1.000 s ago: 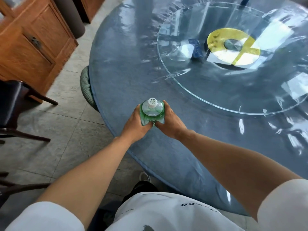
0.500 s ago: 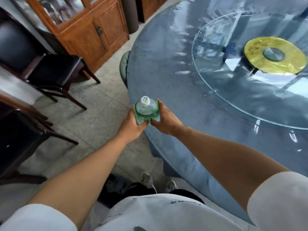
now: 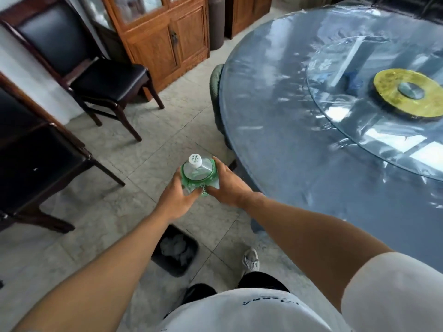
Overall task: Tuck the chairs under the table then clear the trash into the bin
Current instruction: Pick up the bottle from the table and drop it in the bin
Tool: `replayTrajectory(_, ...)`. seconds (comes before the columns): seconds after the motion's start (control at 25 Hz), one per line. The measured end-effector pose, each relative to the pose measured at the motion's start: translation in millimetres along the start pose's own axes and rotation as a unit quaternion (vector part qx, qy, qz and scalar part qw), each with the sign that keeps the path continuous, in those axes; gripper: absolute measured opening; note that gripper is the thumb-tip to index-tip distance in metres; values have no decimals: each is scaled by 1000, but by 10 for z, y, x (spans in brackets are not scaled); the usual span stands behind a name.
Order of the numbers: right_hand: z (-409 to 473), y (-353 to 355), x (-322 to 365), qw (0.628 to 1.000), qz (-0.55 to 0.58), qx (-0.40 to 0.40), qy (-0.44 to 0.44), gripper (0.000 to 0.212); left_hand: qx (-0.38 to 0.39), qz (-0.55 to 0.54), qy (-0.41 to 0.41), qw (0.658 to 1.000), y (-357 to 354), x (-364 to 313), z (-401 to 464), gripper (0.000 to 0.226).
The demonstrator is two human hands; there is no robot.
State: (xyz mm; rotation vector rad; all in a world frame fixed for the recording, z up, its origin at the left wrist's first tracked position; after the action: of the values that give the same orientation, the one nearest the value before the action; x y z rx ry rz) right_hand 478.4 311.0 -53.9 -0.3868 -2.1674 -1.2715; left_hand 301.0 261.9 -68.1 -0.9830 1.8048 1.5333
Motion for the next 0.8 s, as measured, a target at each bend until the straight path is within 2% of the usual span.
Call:
replayTrajectory(0.24, -309, -1178, 464, 996, -20, 89, 8, 93, -11, -55, 105, 993, 357, 963, -973, 72)
replayTrajectory(0.36, -306, -1568, 542, 991, -28, 128, 9, 93, -23, -59, 164, 985, 422, 1184, -1267, 72)
replayTrajectory(0.56, -186, -1889, 659, 983, -27, 179, 27, 89, -62, -61, 241, 967, 556, 1384, -1424, 71)
replayTrajectory(0.8, -83, -2191, 794, 981, -22, 191, 10, 87, -53, -78, 268, 959, 684, 1702, -1475, 71)
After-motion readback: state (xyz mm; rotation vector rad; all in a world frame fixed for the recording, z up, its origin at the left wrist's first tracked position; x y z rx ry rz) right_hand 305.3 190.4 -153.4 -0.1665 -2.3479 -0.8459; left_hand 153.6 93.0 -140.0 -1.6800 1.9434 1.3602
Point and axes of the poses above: each hand's wrist, its own z-axis towards the middle knuckle, its own y-axis out of the back of the hand, x = y × z, the point moved 3 cm from there along z, towards the middle knuckle, and after that the axes turned 4 degrees about -y, right-handed, at the moved point
